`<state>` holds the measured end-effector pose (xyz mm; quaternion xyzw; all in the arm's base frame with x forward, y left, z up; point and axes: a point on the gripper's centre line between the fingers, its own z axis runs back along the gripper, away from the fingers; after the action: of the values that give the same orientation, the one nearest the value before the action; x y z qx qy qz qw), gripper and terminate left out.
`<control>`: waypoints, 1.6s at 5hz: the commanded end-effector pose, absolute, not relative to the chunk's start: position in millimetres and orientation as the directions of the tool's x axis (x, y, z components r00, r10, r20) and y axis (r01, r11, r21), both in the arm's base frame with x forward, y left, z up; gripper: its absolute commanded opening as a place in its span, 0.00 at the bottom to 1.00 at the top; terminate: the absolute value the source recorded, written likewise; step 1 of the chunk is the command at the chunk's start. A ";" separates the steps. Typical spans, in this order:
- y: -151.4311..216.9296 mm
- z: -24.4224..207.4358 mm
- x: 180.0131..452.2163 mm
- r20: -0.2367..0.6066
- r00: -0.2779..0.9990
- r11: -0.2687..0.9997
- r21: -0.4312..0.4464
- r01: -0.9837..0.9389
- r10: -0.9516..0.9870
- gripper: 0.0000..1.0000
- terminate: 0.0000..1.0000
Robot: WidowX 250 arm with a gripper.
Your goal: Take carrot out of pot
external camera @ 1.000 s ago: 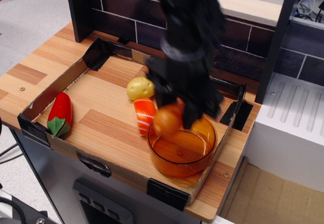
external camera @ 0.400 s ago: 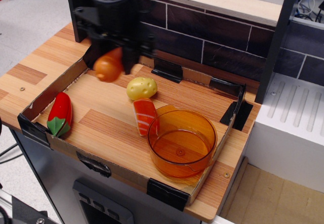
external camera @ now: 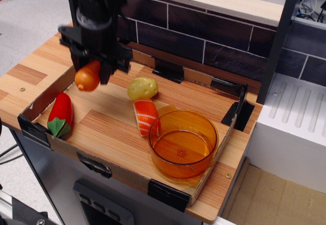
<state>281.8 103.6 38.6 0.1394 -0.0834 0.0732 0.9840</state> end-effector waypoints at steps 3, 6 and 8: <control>131.3 35.4 286.1 0.219 0.943 0.912 0.274 -0.306 0.251 1.00 0.00; 136.7 44.2 287.7 0.220 0.928 0.898 0.262 -0.354 0.301 1.00 0.00; 134.1 136.8 277.9 0.283 0.877 0.882 0.162 -0.442 0.388 1.00 0.00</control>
<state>291.5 131.5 116.1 0.1035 -0.0925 0.2149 0.9667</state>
